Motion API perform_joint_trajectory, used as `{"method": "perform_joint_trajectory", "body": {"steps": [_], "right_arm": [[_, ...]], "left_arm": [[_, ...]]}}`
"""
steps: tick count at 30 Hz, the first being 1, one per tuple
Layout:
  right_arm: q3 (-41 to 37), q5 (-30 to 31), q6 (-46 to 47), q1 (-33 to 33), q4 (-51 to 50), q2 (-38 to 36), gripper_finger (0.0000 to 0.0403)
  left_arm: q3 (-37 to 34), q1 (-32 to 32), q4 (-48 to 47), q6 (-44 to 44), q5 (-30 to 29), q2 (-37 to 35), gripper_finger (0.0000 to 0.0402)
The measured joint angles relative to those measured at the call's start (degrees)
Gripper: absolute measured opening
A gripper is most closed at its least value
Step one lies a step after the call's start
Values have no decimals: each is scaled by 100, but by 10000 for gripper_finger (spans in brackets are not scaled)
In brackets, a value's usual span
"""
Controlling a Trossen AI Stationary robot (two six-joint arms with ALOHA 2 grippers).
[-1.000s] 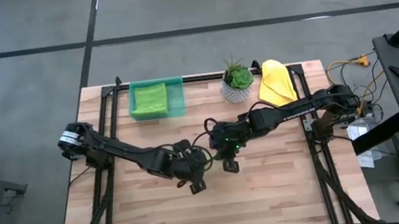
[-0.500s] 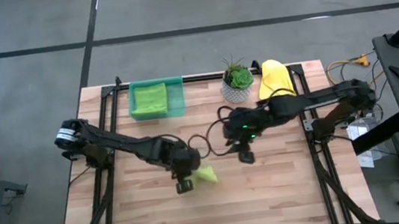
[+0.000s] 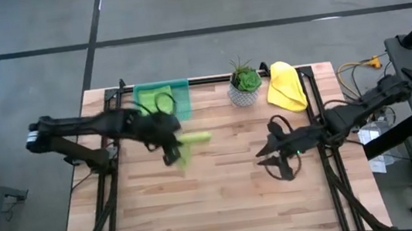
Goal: Fold microfiber towels
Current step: Put the yellow-green microfiber cloth into the blue bin
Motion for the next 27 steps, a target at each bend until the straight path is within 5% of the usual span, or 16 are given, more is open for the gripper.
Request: {"method": "perform_joint_trajectory", "body": {"steps": [5, 10, 17, 21, 27], "right_arm": [[-914, 358, 223, 200, 1457, -204, 119], [-1347, 534, 302, 29, 2267, -95, 112], [-1243, 569, 238, -662, 2294, 12, 104], [-1167, 569, 200, -1187, 2264, 1, 105], [-909, 486, 229, -1720, 2252, -64, 97]], "left_arm": [[-22, 1002, 27, 293, -9, -542, 0], [-48, 2507, 52, 1178, 579, -660, 0], [52, 4595, 334, 3000, 1302, 169, 0], [286, 5292, 574, 4851, 767, 865, 0], [485, 5530, 688, 7350, -194, 1789, 0]]}}
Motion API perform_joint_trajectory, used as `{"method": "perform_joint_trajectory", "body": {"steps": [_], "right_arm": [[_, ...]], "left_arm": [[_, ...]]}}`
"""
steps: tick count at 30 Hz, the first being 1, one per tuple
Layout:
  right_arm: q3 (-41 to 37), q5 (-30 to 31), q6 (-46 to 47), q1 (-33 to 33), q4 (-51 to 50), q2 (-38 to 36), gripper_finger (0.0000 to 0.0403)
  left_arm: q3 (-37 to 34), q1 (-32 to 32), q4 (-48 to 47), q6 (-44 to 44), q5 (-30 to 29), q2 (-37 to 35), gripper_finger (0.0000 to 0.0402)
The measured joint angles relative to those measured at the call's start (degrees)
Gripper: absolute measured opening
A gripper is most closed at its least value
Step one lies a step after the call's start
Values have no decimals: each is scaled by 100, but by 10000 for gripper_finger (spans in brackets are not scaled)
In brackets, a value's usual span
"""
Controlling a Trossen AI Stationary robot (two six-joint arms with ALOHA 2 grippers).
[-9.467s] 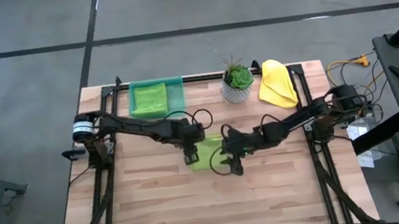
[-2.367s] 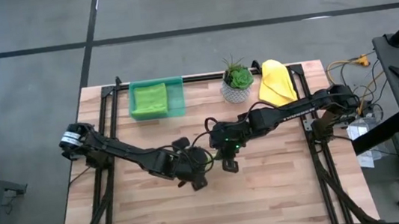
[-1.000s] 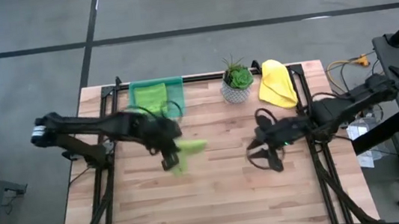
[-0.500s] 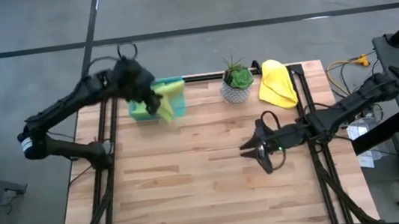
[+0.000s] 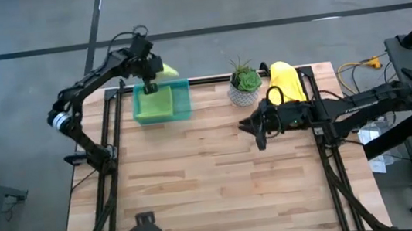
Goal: Fold microfiber towels
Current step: Put the yellow-green microfiber cloth into the blue bin
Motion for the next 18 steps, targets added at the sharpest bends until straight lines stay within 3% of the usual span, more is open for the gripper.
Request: {"method": "perform_joint_trajectory", "body": {"steps": [8, 18], "right_arm": [[410, -92, -83, -262, -547, -9, 84], [451, -86, -96, -340, -968, 6, 72]], "left_arm": [[-146, -28, -8, 1459, -972, 467, 0], [208, 2, 567, 1490, -1178, 99, 0]]}}
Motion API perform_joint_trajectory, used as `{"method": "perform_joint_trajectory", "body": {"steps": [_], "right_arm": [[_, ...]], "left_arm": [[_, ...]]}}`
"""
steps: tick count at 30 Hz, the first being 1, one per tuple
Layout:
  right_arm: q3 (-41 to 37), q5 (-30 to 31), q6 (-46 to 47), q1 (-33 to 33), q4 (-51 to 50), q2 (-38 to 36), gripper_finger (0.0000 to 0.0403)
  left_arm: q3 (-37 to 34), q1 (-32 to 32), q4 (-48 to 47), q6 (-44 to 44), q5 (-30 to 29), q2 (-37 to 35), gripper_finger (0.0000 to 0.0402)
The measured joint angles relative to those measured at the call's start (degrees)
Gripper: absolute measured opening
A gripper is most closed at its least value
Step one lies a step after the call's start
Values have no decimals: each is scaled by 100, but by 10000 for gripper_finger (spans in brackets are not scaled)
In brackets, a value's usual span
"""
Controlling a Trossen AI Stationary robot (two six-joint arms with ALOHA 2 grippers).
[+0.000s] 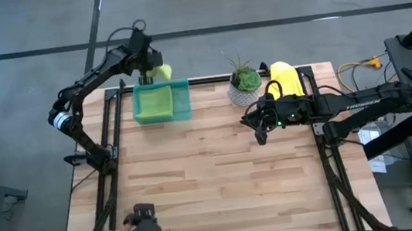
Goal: Fold microfiber towels
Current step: Put the yellow-green microfiber cloth into the blue bin
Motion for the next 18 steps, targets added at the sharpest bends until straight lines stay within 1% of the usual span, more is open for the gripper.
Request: {"method": "perform_joint_trajectory", "body": {"steps": [3, 6, 7, 9, 13, 18], "right_arm": [[0, 0, 1, -54, 5, 3, 75], [29, -53, 13, -58, 13, 3, 74], [48, -92, 54, -56, 15, 0, 72], [88, -266, 163, -56, 17, -15, 70], [146, -756, 319, -54, -42, -44, 68], [146, -799, 448, -43, -229, -81, 68]], "left_arm": [[166, 8, 535, 311, -14, -14, 0], [77, 55, 1203, 1026, -5, 56, 0], [45, 61, 1263, 1178, -6, 108, 0], [-12, 63, 1121, 1186, -9, 241, 0], [-347, 70, 618, 733, 18, 389, 0], [-783, 72, 330, 470, 41, 200, 0]]}}
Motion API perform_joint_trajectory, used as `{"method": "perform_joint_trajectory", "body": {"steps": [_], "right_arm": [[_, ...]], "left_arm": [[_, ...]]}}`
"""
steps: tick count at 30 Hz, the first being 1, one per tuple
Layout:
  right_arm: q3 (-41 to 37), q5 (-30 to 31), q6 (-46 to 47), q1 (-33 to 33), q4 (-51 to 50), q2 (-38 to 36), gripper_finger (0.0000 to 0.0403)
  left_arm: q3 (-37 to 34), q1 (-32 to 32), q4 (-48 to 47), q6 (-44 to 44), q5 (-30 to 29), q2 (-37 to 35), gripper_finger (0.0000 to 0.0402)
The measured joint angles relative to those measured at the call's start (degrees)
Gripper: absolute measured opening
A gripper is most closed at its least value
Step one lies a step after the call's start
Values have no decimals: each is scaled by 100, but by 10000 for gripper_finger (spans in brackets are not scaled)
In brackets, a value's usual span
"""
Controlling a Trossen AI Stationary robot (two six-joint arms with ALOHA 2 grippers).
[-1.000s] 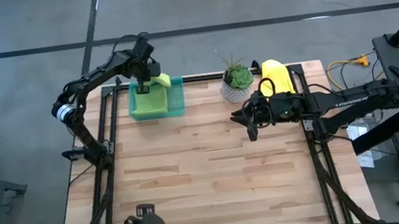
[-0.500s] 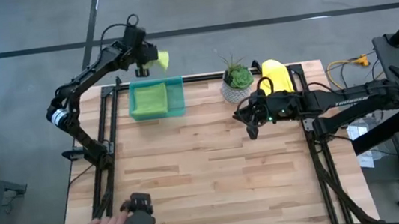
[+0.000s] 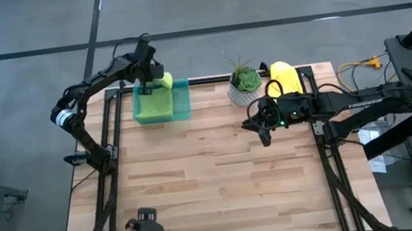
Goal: Fold microfiber towels
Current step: Put the yellow-green microfiber cloth into the blue bin
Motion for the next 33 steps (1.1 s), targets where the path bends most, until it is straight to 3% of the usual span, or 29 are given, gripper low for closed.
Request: {"method": "perform_joint_trajectory", "body": {"steps": [4, 9, 19, 27, 33], "right_arm": [[0, 6, -29, 0, -63, 1, 68], [0, 123, -280, -5, -48, 9, 68], [-2, 205, -308, -31, -46, 9, 68], [-2, 194, -289, -26, -46, 9, 68], [-2, 181, -290, -26, -46, 9, 68]], "left_arm": [[-75, 0, -495, -519, 217, -222, 0], [-91, -4, -1296, -1042, 1147, -301, 0], [-926, -50, -1347, -1106, 1379, -299, 0], [-992, -72, -1366, -1501, 2054, -372, 0], [-1078, -118, -1594, -1023, 2105, -462, 0]]}}
